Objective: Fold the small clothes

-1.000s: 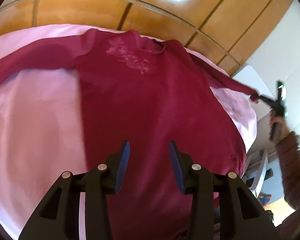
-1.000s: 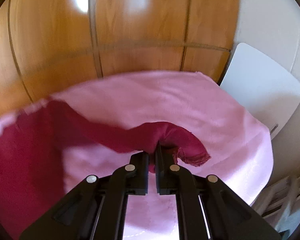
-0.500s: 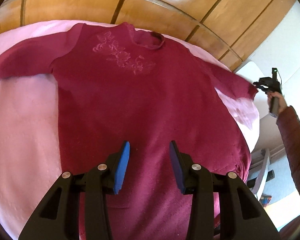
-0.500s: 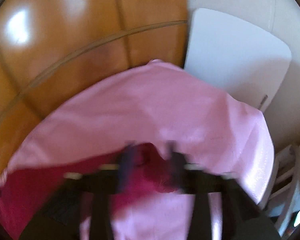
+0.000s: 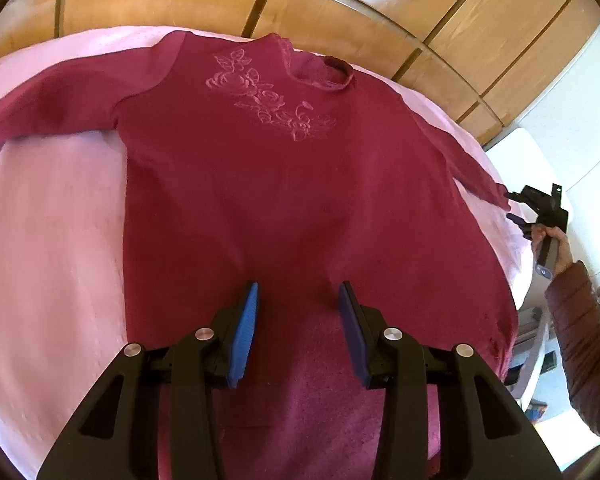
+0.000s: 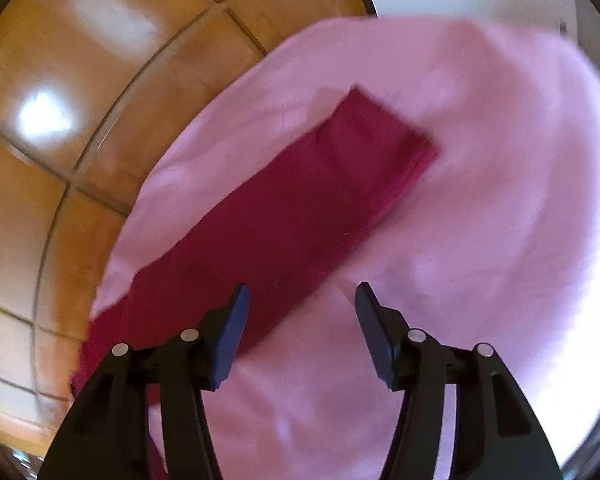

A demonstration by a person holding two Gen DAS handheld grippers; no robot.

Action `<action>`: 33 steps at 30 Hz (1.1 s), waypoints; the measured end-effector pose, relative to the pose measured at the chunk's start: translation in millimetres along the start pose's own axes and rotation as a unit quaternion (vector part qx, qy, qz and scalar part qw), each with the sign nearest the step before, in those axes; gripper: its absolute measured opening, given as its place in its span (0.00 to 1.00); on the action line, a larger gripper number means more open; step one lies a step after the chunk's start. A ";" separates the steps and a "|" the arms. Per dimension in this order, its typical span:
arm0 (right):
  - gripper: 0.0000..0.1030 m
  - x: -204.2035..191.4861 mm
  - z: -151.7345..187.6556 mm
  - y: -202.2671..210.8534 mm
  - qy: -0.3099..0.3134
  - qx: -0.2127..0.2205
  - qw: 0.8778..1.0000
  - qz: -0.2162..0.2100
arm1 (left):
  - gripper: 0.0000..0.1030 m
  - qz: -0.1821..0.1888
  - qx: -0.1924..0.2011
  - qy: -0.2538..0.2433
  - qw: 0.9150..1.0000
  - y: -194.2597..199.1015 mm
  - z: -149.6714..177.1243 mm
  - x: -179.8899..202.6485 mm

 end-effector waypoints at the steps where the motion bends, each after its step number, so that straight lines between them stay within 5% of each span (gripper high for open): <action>1: 0.53 -1.4 -3.9 -3.2 -0.005 0.004 1.000 0.009 | 0.38 -0.002 0.002 -0.001 1.000 0.5 0.9 0.6; 2: 0.43 -4.0 -8.5 -6.0 -0.002 0.006 1.000 0.017 | 0.38 -0.004 0.005 0.001 1.000 1.1 1.6 0.4; 3: 0.10 -8.2 -14.0 -9.5 0.009 0.001 0.999 0.036 | 0.38 -0.005 0.007 0.005 1.000 1.7 2.1 -0.2; 7: 0.05 -18.0 -29.4 1.4 0.084 0.022 0.989 0.118 | 0.40 -0.007 0.012 0.019 1.000 4.0 6.5 -6.0; 10: 0.05 7.4 -32.4 -4.0 0.071 0.002 0.981 0.179 | 0.40 -0.004 0.010 0.023 1.000 2.4 4.7 -10.6; 13: 0.06 12.1 -26.3 -6.4 0.068 -0.005 0.985 0.161 | 0.40 -0.003 0.008 0.023 1.000 1.6 3.6 -12.1; 16: 0.22 6.3 -15.2 8.8 0.068 -0.002 0.990 0.120 | 0.40 0.002 0.010 0.031 0.999 6.5 3.5 -17.0; 17: 0.48 2.0 -9.2 16.2 0.069 0.001 0.992 0.108 | 0.40 0.004 0.011 0.034 0.999 9.8 3.4 -19.3; 18: 0.55 -2.0 -2.3 22.9 0.077 0.001 0.992 0.098 | 0.40 0.005 0.013 0.036 0.999 12.9 4.7 -19.8; 22: 0.50 -38.8 50.8 43.8 0.163 -0.044 0.985 0.020 | 0.40 0.011 0.024 0.068 0.997 35.6 9.3 -40.2; 27: 0.46 -94.1 146.7 67.0 0.254 -0.126 0.953 -0.109 | 0.66 -0.021 0.046 0.082 0.995 68.0 31.0 -69.4; 31: 0.46 -124.5 210.4 78.9 0.310 -0.182 0.920 -0.156 | 0.66 -0.017 0.044 0.096 0.994 80.3 46.8 -86.4; 33: 0.46 -133.0 237.7 82.9 0.355 -0.195 0.906 -0.126 | 0.66 -0.002 0.030 0.098 0.995 80.9 54.7 -90.7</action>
Point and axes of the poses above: each gripper's, at about its wrist camera, not at the fingertips, and y roughly against the way its jaws point, x to its right, z to its underside, the point moved 3 cm from there along -y, roughly the way its jaws point, and after that the axes turned 15 degrees about y, right-handed, at the moved point
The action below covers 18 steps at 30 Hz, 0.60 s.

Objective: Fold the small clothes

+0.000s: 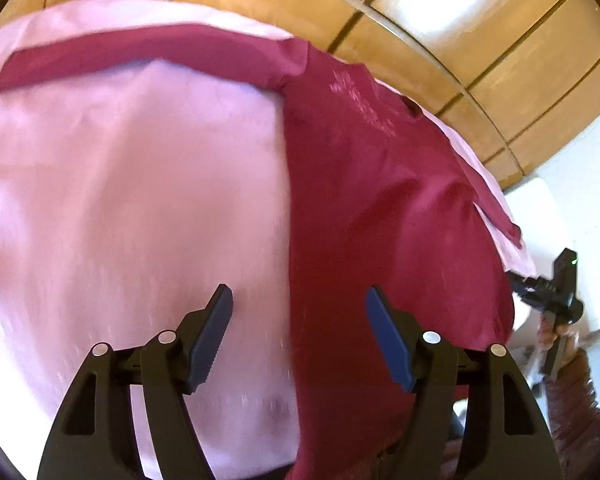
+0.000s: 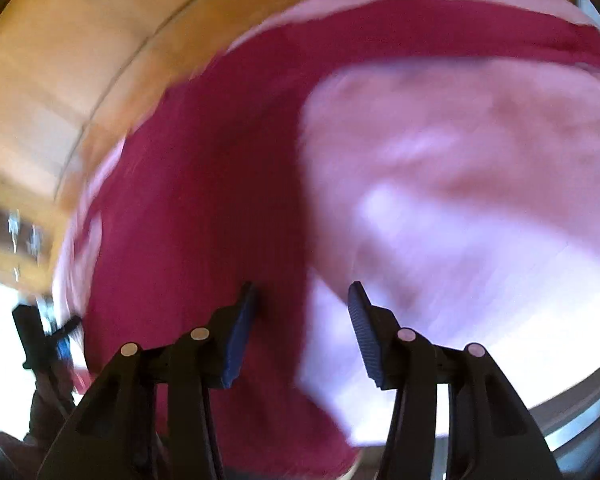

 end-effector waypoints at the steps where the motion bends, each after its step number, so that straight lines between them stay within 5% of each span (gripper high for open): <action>1: 0.44 -10.5 5.8 -0.8 0.019 -0.005 1.000 0.021 | 0.64 0.004 -0.005 -0.006 1.000 -0.7 3.1 0.7; 2: 0.35 -12.4 5.2 -0.5 0.025 -0.005 0.999 0.026 | 0.59 0.005 -0.007 -0.017 1.000 -0.3 7.9 1.9; 3: 0.15 -17.2 7.8 0.5 0.025 -0.008 0.999 0.022 | 0.43 0.008 -0.015 -0.029 0.999 -1.5 12.3 3.7; 4: 0.08 -21.6 9.5 2.3 0.026 -0.010 0.999 0.019 | 0.31 0.011 -0.022 -0.035 0.999 -4.3 15.2 6.0; 7: 0.07 -39.8 12.0 10.2 0.055 -0.012 0.997 0.047 | 0.09 0.013 -0.029 -0.059 0.998 -11.0 24.4 14.7; 11: 0.07 -40.8 16.4 33.3 0.066 0.010 0.997 0.040 | 0.03 0.007 -0.013 -0.074 0.997 -6.6 23.8 19.5; 18: 0.11 -21.5 48.0 7.3 0.033 -0.042 0.998 0.036 | 0.03 -0.007 -0.042 -0.077 0.996 -9.1 33.8 6.8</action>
Point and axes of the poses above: each gripper's, at about its wrist camera, not at the fingertips, and y roughly against the way its jaws point, x to its right, z to its underside, the point moved 3 cm from there along -y, roughly the way its jaws point, and after that the axes turned 15 degrees about y, right-handed, at the moved point
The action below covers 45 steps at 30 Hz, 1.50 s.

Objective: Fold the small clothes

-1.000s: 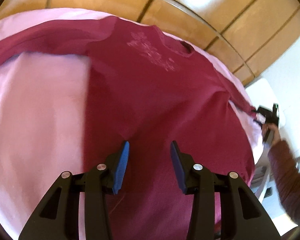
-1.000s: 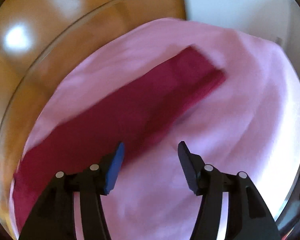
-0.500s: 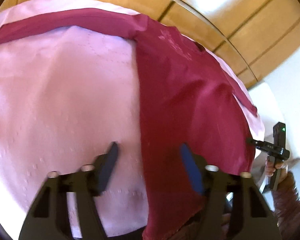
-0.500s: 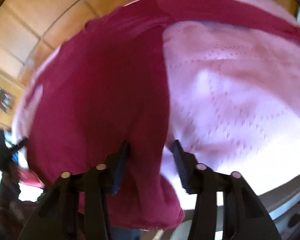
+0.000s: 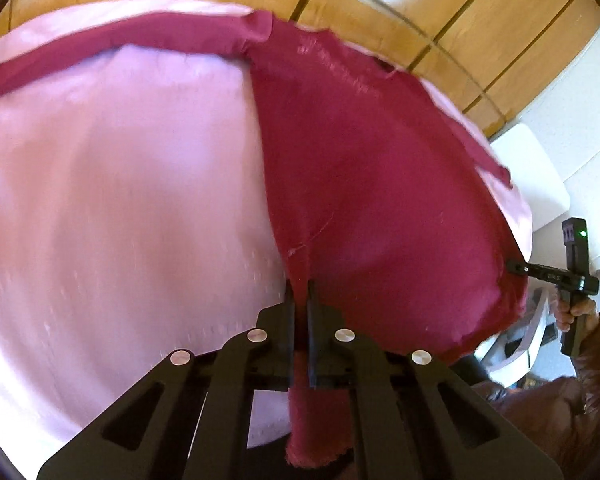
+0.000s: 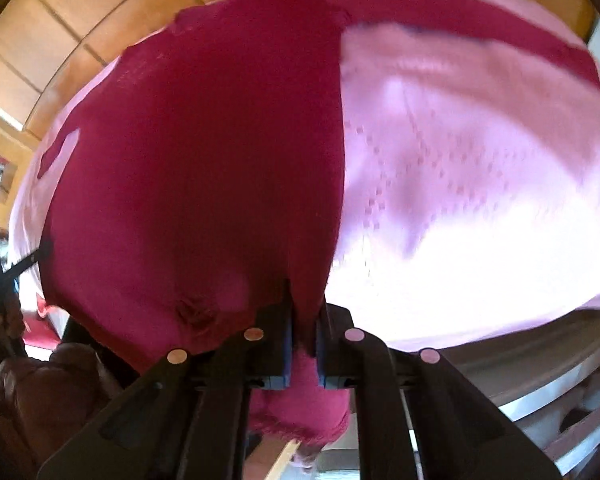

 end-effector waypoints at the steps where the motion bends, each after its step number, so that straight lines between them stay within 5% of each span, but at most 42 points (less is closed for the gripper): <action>1: 0.15 0.7 -1.6 -0.1 0.002 0.002 1.000 0.001 | 0.03 0.000 -0.001 -0.004 1.000 2.0 -0.6 1.5; 4: 0.41 3.2 -4.9 10.5 0.003 0.024 1.000 -0.008 | 0.05 0.013 0.002 0.003 1.000 12.4 -4.2 -0.3; 10: 0.55 74.2 -34.1 50.9 -0.110 0.130 0.985 0.016 | 0.13 0.020 0.063 0.011 0.998 29.3 -30.5 8.9; 12: 0.55 118.8 -45.4 54.7 -0.186 0.168 0.968 0.027 | 0.15 0.027 0.093 0.014 0.995 32.6 -46.2 17.5; 14: 0.54 167.2 -48.8 60.4 -0.261 0.200 0.944 0.032 | 0.47 0.026 0.103 0.014 0.994 27.3 -57.7 28.0; 15: 0.53 192.6 -51.3 61.2 -0.298 0.216 0.929 0.036 | 0.52 0.023 0.109 0.017 0.994 22.8 -61.5 32.2; 20: 0.48 289.8 -62.4 58.5 -0.417 0.240 0.872 0.088 | 0.54 0.011 0.090 0.008 0.996 -8.1 -69.0 51.0; 23: 0.48 321.0 -71.9 49.2 -0.453 0.246 0.853 0.086 | 0.54 0.006 0.077 0.001 0.997 -19.9 -68.1 57.4; 26: 0.48 334.0 -92.8 38.0 -0.460 0.245 0.846 0.110 | 0.54 -0.006 0.064 -0.002 0.998 -27.9 -67.8 58.7; 29: 0.34 348.7 -108.4 31.7 -0.454 0.229 0.849 0.142 | 0.54 -0.002 0.048 -0.003 0.999 -32.2 -68.4 61.4; 31: 0.06 351.7 -118.3 28.0 -0.433 0.204 0.863 0.162 | 0.54 -0.004 0.045 -0.008 0.999 -33.8 -68.2 63.4; 37: 0.05 295.8 -163.7 63.9 -0.308 0.235 0.904 0.181 | 0.54 0.012 0.019 -0.037 0.999 -39.4 -63.9 74.7; 45: 0.05 100.2 -256.4 58.3 -0.065 0.270 0.957 0.087 | 0.54 0.045 0.033 -0.005 0.998 -37.7 -81.7 78.3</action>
Point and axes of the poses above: each gripper's, at about its wrist camera, not at the fingertips, and y roughly against the way its jaws point, x to its right, z to its underside, the point moved 3 cm from there along -y, roughly the way its jaws point, and after that the axes turned 15 degrees about y, right-handed, at the moved point
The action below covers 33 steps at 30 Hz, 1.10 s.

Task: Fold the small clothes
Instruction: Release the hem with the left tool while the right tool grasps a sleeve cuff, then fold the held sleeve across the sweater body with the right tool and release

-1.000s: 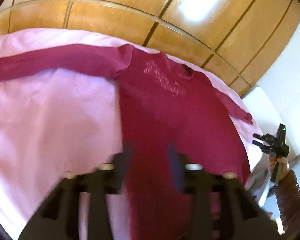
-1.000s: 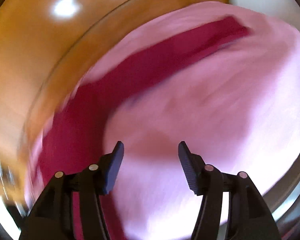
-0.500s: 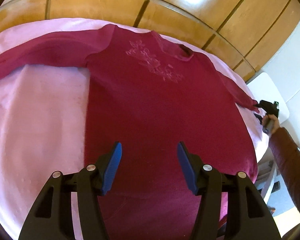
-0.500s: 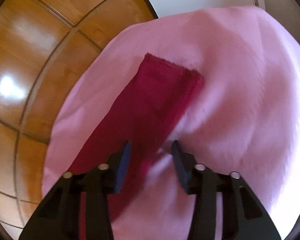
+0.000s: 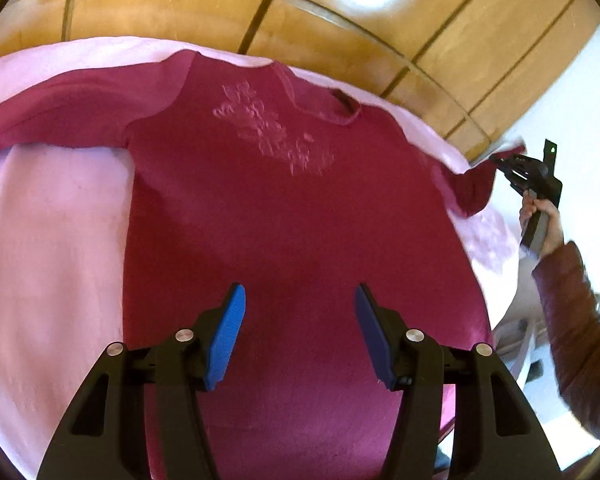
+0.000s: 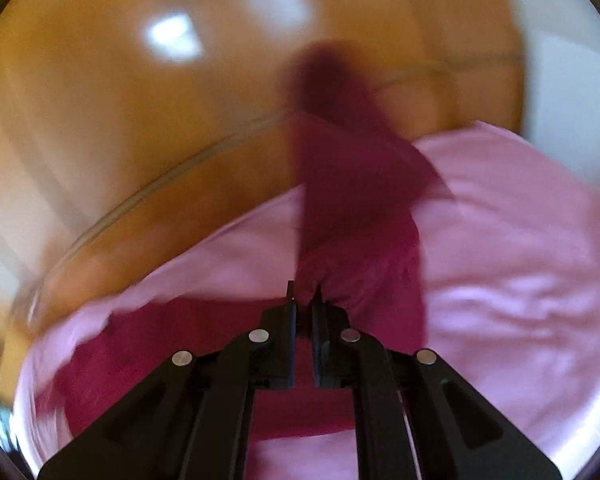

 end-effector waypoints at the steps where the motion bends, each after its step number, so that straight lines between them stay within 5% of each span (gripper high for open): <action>1: 0.05 -26.7 -1.9 -5.8 0.016 -0.001 1.000 -0.024 | 0.54 0.005 0.003 0.002 1.000 2.2 -2.1 0.7; 8: 0.05 -204.0 9.5 -74.7 0.114 -0.048 0.983 -0.132 | 0.54 0.036 0.028 0.038 0.998 10.4 -24.6 -3.7; 11: 0.06 -249.5 27.0 -93.0 0.151 -0.073 0.973 -0.161 | 0.54 0.045 0.037 0.060 0.997 10.7 -36.1 -9.3; 13: 0.22 -267.0 37.6 -95.3 0.171 -0.081 0.967 -0.172 | 0.54 0.057 0.038 0.072 0.995 10.9 -43.5 -11.6; 14: 0.37 -270.1 40.8 -92.8 0.170 -0.079 0.965 -0.181 | 0.54 0.062 0.039 0.078 0.994 10.4 -48.2 -12.2; 20: 0.42 -208.8 58.6 -43.0 0.120 -0.056 0.978 -0.162 | 0.54 0.067 0.050 0.084 0.993 5.3 -74.2 -11.4; 25: 0.47 -109.3 97.8 -3.5 0.050 -0.071 0.994 -0.062 | 0.54 0.057 0.045 0.082 0.994 -14.1 -96.7 -10.5; 28: 0.48 -58.8 120.3 0.6 0.008 -0.096 0.995 -0.006 | 0.54 0.041 0.032 0.080 0.995 -37.9 -108.8 -8.2; 33: 0.48 -31.1 127.5 -18.8 -0.030 -0.107 0.994 0.014 | 0.54 0.013 0.012 0.088 0.996 -76.3 -122.9 -8.5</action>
Point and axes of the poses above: each gripper's, at about its wrist camera, not at the fingertips, and y roughly against the way its jaws point, x to its right, z to its underside, the point moved 3 cm from there along -y, roughly the way its jaws point, and after that the axes turned 15 degrees about y, right-handed, at the moved point
